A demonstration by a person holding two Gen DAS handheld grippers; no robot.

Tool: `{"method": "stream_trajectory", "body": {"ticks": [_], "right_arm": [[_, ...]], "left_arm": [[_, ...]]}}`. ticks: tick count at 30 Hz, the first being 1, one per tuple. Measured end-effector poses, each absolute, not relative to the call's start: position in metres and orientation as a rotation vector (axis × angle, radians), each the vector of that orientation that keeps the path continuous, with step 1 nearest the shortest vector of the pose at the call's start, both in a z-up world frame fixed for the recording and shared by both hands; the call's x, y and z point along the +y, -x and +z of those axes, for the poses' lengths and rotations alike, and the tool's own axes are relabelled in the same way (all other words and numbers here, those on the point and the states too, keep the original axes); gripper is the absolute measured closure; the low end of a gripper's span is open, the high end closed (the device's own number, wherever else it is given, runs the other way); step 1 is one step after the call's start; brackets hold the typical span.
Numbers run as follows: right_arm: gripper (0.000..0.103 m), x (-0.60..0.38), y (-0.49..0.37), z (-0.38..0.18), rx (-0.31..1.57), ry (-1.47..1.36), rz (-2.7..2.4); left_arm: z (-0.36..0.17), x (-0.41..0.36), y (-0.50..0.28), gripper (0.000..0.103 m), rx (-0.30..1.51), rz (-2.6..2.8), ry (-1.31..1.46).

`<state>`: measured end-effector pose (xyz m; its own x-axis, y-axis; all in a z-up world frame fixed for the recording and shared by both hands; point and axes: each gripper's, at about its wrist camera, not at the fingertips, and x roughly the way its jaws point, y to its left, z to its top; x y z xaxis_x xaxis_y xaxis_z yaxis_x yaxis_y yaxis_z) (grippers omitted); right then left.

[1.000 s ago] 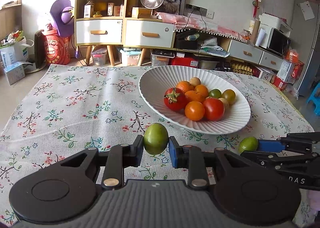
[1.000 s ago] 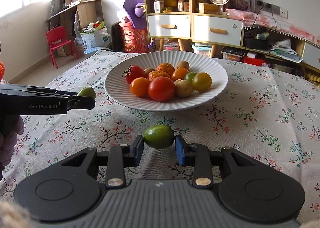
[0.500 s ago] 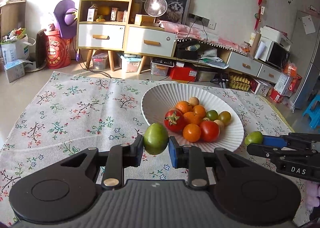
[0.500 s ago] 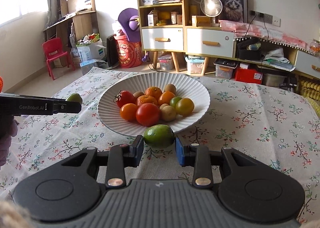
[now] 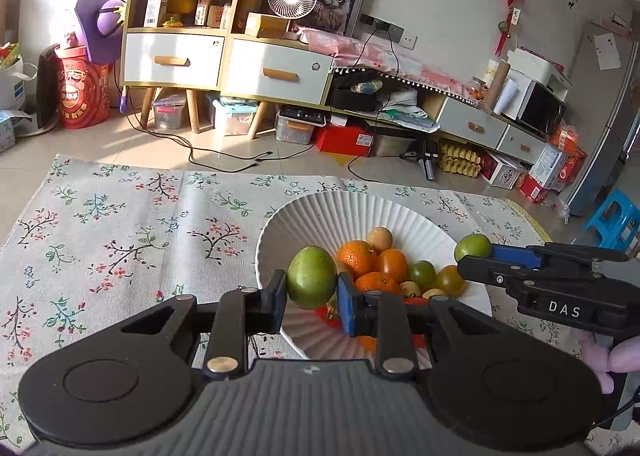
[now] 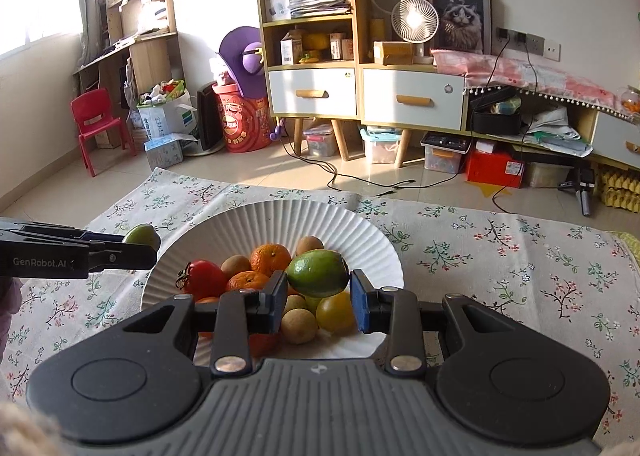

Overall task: Organize fruits
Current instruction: 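Carry both green limes into the white bowl, then open both grippers to release the limes in the bowl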

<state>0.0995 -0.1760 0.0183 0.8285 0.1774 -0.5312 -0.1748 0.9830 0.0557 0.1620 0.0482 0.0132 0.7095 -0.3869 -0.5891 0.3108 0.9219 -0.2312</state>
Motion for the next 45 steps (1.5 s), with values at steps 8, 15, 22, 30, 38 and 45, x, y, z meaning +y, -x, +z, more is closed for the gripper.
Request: {"method": "stream_trajectory", "body": {"ticks": [8, 15, 22, 30, 38, 45], "right_arm": [[0.072, -0.179, -0.127, 0.009, 0.62, -0.007, 0.185], [0.072, -0.183, -0.139, 0.004, 0.645, -0.034, 0.176], [0.072, -0.178, -0.145, 0.006, 0.656, -0.014, 0.195], [0.072, -0.177, -0.149, 0.005, 0.657, 0.0, 0.211], [0.072, -0.178, -0.152, 0.007, 0.663, 0.008, 0.214], [0.068, -0.183, -0.144, 0.014, 0.646, 0.003, 0.201]], "left_arm": [[0.008, 0.034, -0.192, 0.074, 0.699, -0.445, 0.121], [0.007, 0.021, -0.213, 0.074, 0.704, -0.472, 0.104], [0.003, 0.007, -0.226, 0.074, 0.743, -0.509, 0.119], [0.0, 0.0, -0.232, 0.074, 0.773, -0.509, 0.095], [0.002, -0.005, -0.232, 0.072, 0.753, -0.489, 0.07], [0.011, -0.003, -0.221, 0.054, 0.72, -0.47, 0.054]]}}
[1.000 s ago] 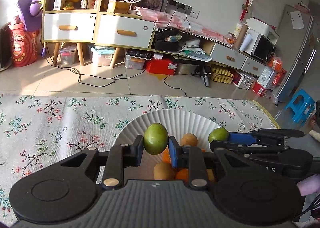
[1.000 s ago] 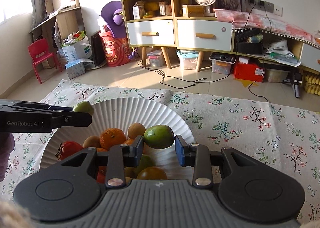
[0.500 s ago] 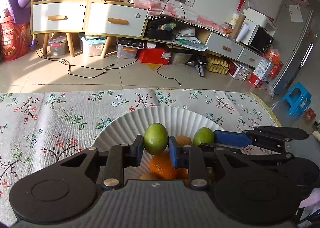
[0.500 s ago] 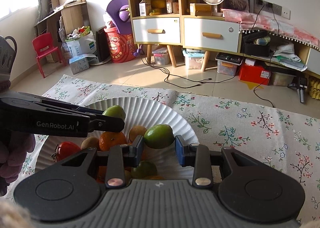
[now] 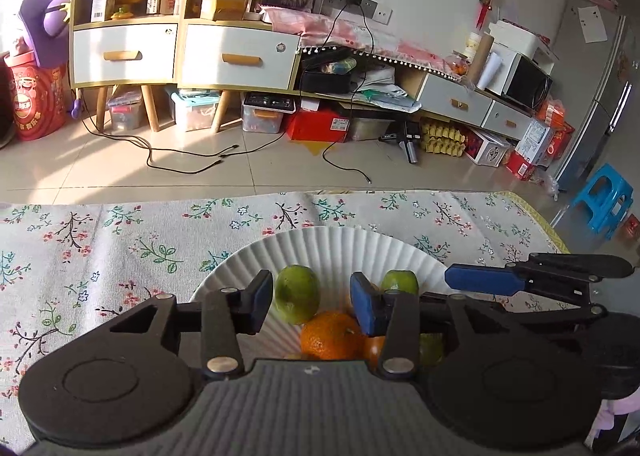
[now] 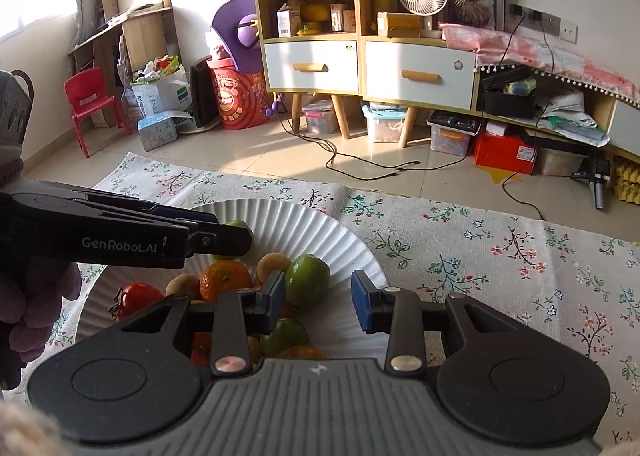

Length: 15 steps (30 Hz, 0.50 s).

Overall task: Organize fruits
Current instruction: 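Open both grippers to release the limes in the bowl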

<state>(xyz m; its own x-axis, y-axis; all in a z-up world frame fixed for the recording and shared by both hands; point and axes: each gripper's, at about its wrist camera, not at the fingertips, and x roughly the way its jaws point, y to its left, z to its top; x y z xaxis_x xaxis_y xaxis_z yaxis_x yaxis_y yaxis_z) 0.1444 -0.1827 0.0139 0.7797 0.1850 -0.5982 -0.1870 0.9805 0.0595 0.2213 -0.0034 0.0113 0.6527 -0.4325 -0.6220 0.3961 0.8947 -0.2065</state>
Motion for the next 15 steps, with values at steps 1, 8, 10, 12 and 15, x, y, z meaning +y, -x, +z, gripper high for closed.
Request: {"method": "stream_trajectory", "body": {"ticks": [1, 8, 10, 12, 15], "right_arm": [[0.067, -0.184, -0.142, 0.015, 0.642, -0.001, 0.197], [0.059, -0.193, -0.125, 0.023, 0.63, -0.014, 0.171], [0.056, -0.195, -0.12, 0.025, 0.629, -0.022, 0.163], [0.054, -0.198, -0.115, 0.027, 0.625, -0.033, 0.154], [0.049, -0.199, -0.107, 0.029, 0.624, -0.038, 0.147]], "left_arm": [[0.013, -0.002, -0.219, 0.051, 0.714, -0.468, 0.048], [0.027, 0.003, -0.197, 0.034, 0.68, -0.436, -0.001], [0.03, 0.006, -0.191, 0.029, 0.677, -0.423, 0.002], [0.033, 0.009, -0.184, 0.021, 0.671, -0.41, -0.006], [0.035, 0.012, -0.174, 0.016, 0.668, -0.393, -0.022]]}}
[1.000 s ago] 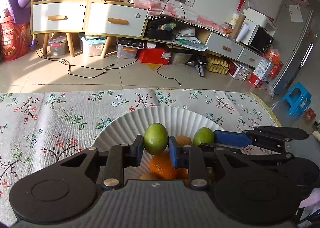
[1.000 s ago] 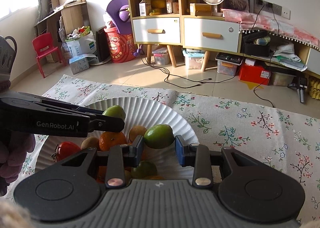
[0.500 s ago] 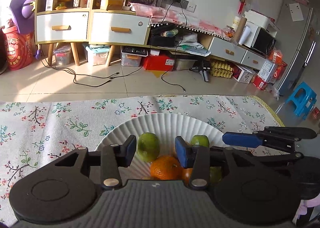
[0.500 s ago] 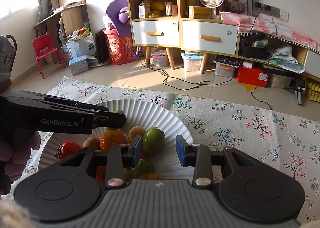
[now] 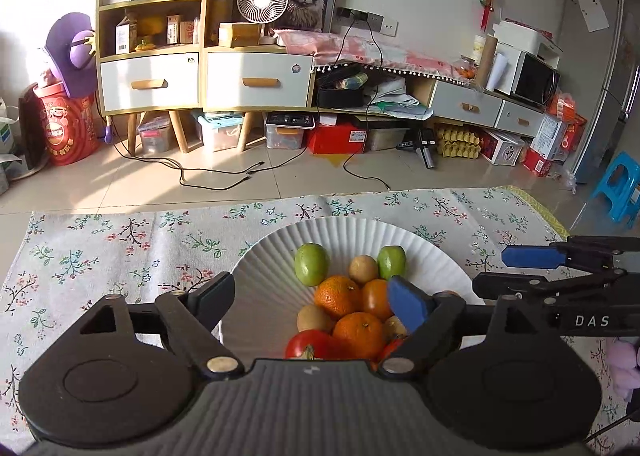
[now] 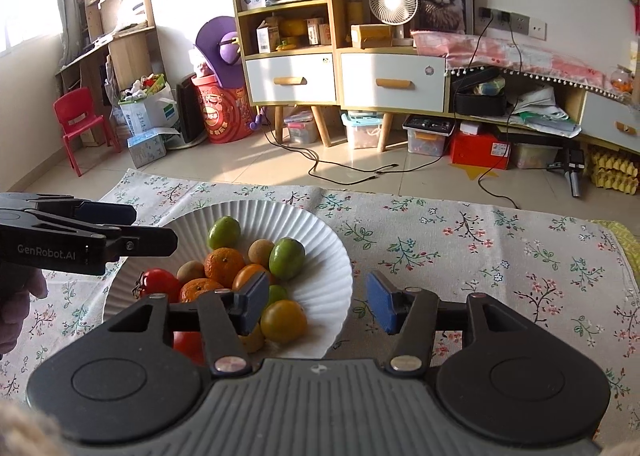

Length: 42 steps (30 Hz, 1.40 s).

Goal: Organize fruits

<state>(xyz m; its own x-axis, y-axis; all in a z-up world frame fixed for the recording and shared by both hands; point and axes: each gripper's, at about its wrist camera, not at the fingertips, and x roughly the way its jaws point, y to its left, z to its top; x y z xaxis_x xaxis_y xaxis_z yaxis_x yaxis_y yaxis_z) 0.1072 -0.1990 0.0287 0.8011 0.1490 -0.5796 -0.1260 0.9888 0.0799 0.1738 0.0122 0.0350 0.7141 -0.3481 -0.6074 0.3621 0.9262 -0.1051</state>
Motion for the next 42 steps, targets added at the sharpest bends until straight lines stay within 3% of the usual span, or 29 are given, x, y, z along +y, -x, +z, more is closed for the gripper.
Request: {"method": "stream_trajectory", "body": {"ticks": [11, 17, 24, 31, 42], "right_arm": [[0.034, -0.195, -0.078, 0.032, 0.619, -0.03, 0.148], [0.019, -0.189, -0.063, 0.032, 0.619, -0.015, 0.131], [0.009, -0.179, -0.043, 0.025, 0.677, -0.022, 0.078], [0.002, -0.17, -0.02, 0.017, 0.702, 0.007, 0.031], [0.001, -0.159, -0.015, 0.005, 0.724, 0.042, -0.012]], "left_arm": [[0.033, 0.025, -0.133, 0.003, 0.692, -0.337, -0.006], [0.03, 0.028, -0.112, 0.002, 0.729, -0.286, -0.004], [0.024, 0.034, -0.083, 0.002, 0.816, -0.204, 0.063], [0.016, 0.03, -0.053, 0.002, 0.824, -0.115, 0.036], [0.005, 0.019, -0.05, 0.002, 0.873, -0.026, 0.007]]}}
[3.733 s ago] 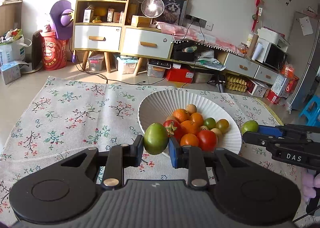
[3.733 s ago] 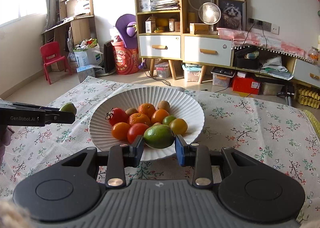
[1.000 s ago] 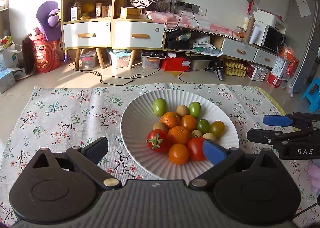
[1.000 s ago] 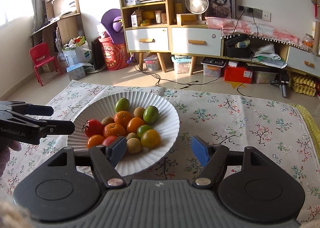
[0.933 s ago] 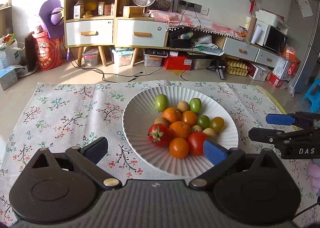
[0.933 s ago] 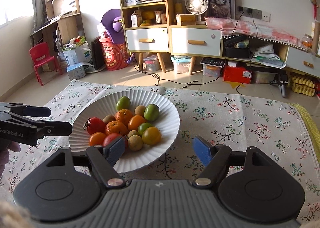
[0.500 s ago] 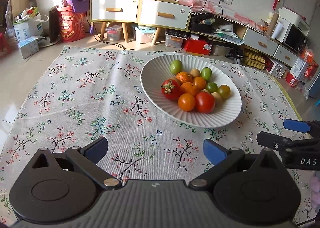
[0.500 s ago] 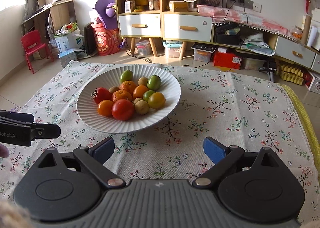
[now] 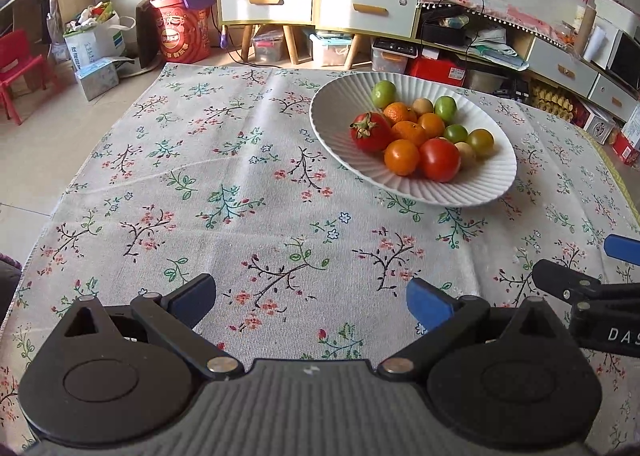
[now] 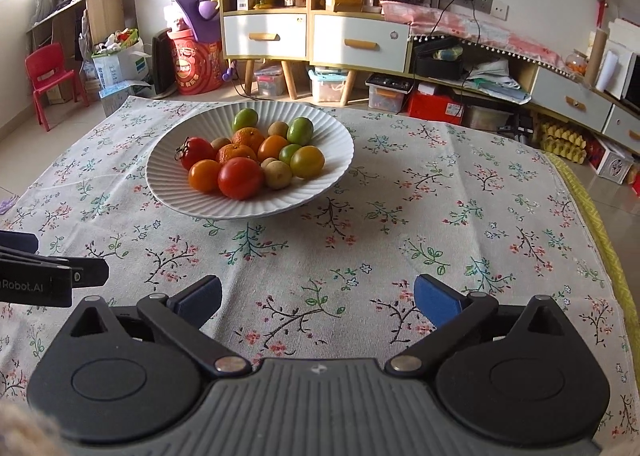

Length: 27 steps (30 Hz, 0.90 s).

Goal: Organize fruits

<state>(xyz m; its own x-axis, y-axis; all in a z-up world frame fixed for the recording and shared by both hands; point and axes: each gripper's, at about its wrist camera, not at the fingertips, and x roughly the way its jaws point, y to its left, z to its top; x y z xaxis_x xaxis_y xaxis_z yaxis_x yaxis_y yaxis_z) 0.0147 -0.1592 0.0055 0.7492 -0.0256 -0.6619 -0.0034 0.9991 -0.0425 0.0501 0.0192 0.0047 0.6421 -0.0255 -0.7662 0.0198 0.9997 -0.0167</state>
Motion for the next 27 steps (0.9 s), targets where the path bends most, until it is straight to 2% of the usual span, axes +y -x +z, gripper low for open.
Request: {"method": "stream_trajectory", "body": {"ticks": [27], "right_arm": [[0.001, -0.154, -0.019, 0.003, 0.764, 0.021, -0.026]], "left_arm": [[0.007, 0.01, -0.048, 0.002, 0.864, -0.002, 0.013]]}}
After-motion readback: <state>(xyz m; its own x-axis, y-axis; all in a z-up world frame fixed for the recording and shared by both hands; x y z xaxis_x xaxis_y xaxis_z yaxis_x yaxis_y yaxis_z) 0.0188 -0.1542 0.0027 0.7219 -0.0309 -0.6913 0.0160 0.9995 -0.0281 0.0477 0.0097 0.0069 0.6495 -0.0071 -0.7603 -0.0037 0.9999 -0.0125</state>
